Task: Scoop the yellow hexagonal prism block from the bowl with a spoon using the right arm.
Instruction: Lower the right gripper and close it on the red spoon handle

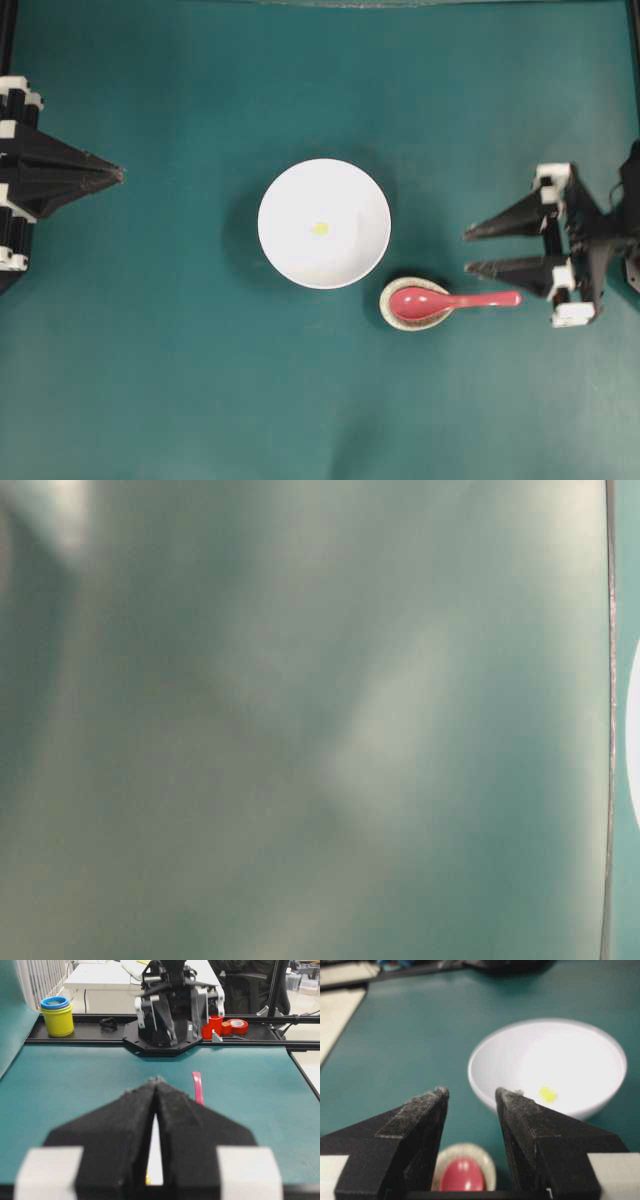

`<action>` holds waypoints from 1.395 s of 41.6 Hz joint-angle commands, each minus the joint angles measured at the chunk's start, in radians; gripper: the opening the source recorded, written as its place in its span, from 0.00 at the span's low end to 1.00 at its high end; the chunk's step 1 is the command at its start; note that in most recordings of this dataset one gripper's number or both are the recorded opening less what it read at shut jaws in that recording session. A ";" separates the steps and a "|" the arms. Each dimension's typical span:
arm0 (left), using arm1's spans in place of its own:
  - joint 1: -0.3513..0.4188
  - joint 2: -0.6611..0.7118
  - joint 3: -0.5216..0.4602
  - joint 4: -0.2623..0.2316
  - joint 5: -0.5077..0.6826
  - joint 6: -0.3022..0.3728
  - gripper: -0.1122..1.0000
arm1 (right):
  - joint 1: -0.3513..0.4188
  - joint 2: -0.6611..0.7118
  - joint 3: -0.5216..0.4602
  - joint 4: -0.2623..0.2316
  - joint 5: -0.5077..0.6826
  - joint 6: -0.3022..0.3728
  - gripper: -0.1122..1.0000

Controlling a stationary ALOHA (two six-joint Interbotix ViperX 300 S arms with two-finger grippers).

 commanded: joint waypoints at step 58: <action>0.003 0.006 -0.023 0.002 0.026 0.002 0.10 | 0.235 0.532 0.037 0.150 -0.322 0.072 0.56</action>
